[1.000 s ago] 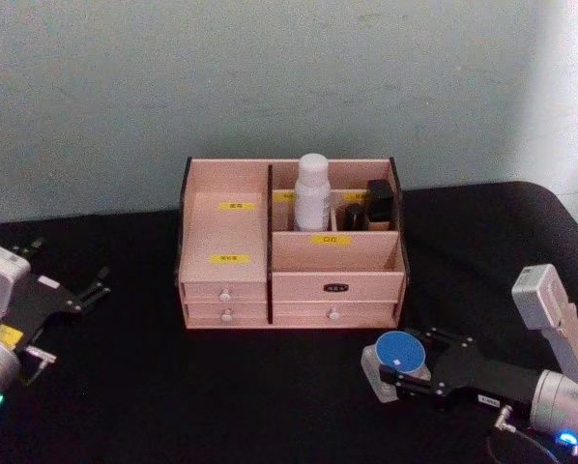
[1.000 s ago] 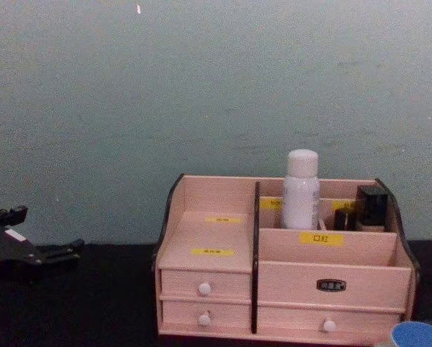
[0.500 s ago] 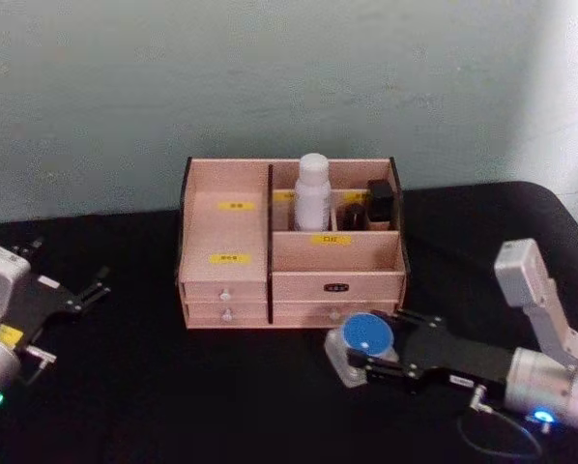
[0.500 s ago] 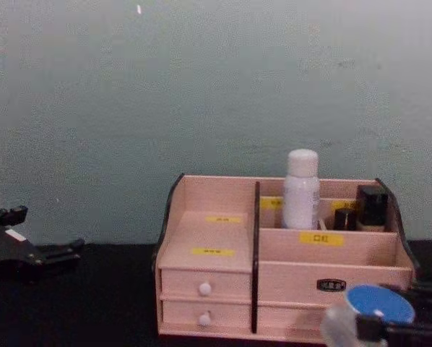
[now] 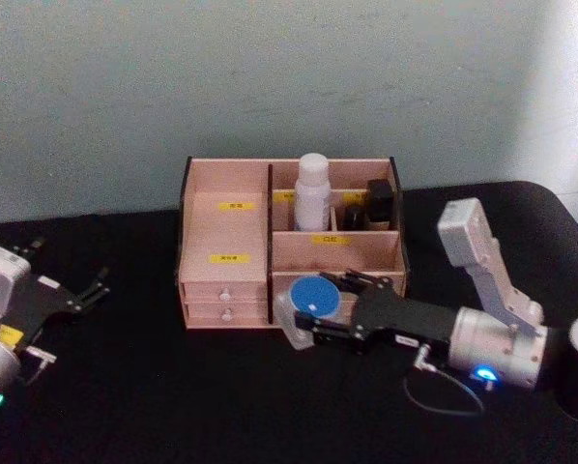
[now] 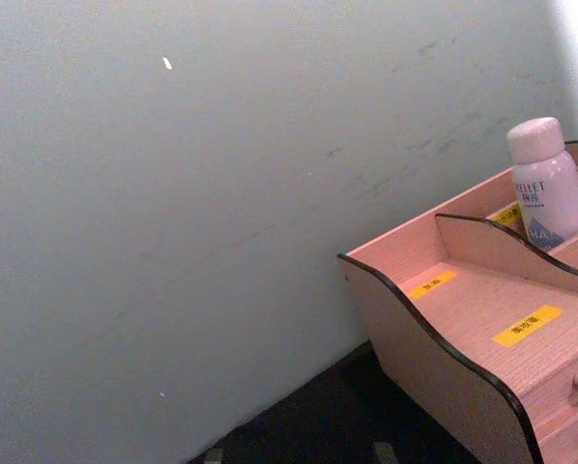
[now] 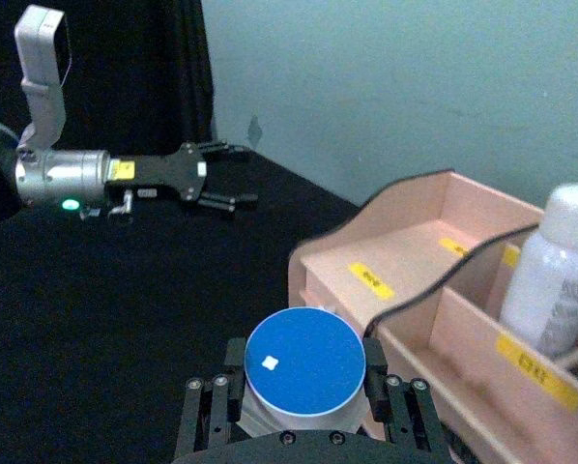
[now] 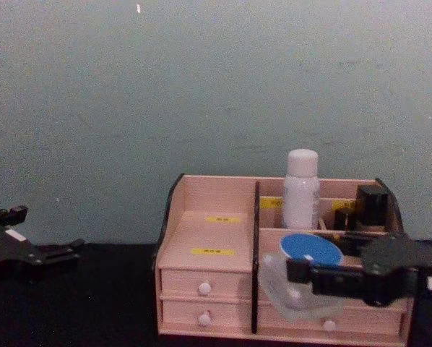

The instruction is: Pick up the facial cleanser and watermelon frost from the table and place them into the tiered storage box.

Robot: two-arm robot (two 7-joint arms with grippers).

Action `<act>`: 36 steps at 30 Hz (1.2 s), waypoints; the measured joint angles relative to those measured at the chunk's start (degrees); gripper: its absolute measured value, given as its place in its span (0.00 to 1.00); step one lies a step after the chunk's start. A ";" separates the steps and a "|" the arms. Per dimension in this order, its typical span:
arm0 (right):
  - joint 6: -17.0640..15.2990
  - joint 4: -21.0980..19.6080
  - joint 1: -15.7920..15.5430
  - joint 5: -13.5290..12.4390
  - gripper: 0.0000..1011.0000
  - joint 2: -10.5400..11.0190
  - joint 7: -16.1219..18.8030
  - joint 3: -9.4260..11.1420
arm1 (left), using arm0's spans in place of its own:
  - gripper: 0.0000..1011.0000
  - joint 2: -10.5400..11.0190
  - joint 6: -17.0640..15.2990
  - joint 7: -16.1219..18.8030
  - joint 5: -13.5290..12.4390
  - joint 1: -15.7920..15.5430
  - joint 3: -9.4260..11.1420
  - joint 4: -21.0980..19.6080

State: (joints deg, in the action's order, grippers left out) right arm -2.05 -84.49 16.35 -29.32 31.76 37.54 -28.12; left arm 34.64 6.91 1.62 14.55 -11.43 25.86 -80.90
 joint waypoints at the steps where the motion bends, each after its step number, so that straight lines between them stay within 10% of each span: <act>1: -0.16 0.47 0.83 0.11 0.70 -0.61 -0.22 -0.36 | 0.99 0.00 0.00 0.00 0.00 0.00 0.00 0.00; 36: -2.29 17.60 17.40 5.22 0.70 -15.10 -6.22 -4.55 | 0.99 0.00 0.00 0.00 0.00 0.00 0.00 0.00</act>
State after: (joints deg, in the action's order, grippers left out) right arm -4.34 -66.88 33.75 -24.11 16.66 31.31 -32.67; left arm 34.64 6.91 1.62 14.55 -11.43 25.86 -80.90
